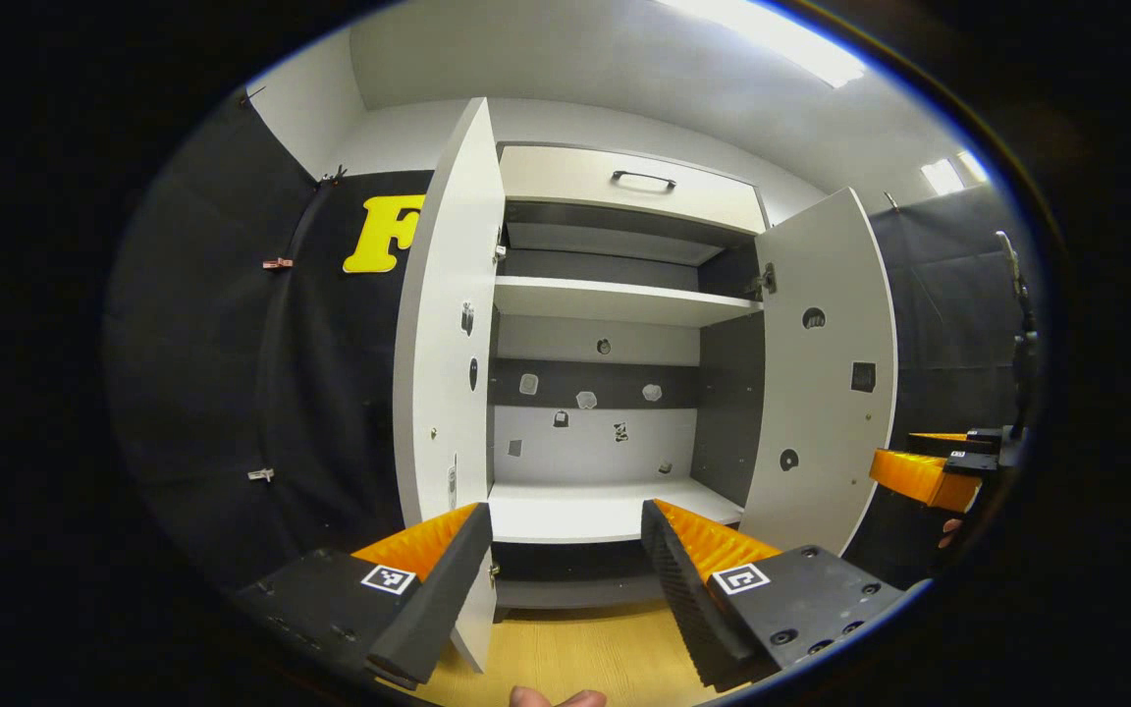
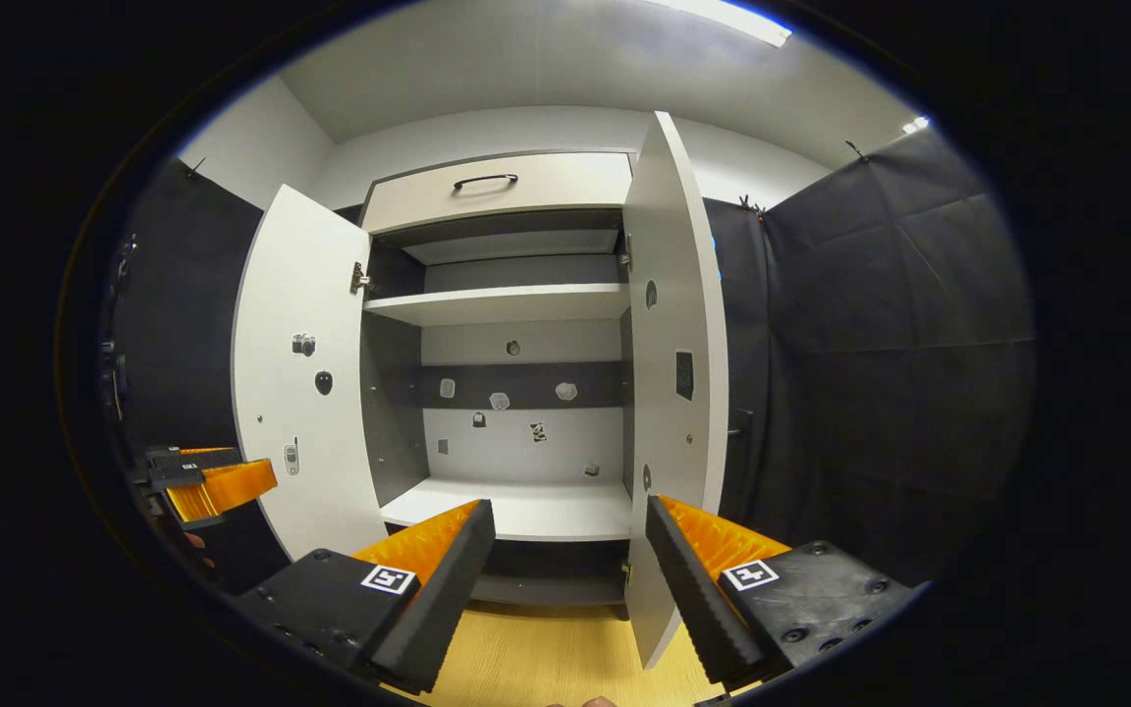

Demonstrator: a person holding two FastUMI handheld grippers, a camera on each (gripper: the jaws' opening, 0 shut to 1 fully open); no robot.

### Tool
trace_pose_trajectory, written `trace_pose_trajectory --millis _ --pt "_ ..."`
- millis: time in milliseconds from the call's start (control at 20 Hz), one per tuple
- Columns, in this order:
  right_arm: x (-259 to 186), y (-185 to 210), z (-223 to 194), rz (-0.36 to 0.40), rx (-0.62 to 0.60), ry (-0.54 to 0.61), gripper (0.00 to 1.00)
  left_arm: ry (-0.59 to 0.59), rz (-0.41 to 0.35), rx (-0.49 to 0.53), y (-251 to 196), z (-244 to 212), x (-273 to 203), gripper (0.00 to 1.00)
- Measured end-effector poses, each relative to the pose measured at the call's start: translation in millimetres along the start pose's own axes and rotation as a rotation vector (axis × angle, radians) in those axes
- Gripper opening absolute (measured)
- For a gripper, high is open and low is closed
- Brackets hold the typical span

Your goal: Open the right door of the double-door shoe cabinet with the right hand, and open the left door with the left hand.

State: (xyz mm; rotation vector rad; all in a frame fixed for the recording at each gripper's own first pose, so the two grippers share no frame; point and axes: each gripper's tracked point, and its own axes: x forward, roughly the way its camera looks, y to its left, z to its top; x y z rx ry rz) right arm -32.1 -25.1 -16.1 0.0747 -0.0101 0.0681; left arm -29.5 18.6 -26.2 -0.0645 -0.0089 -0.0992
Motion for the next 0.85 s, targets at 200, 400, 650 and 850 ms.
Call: trace_pose_trajectory --millis 200,400,650,850 --pt "1.6 3.6 -1.1 0.007 -0.004 -0.001 0.98 -0.001 0.013 0.023 1.6 0.1 -0.2 0.94" --pt "2.4 6.0 -2.3 0.009 -0.012 0.000 0.98 -0.009 0.030 0.028 2.5 2.4 -0.3 0.94" --pt "3.6 6.8 -3.0 0.011 -0.016 0.003 0.98 -0.007 0.028 0.035 1.8 2.3 0.0 0.94" --pt "3.2 7.0 -4.5 0.016 -0.022 0.011 0.98 0.004 0.017 0.037 -1.0 -1.8 0.1 0.94"
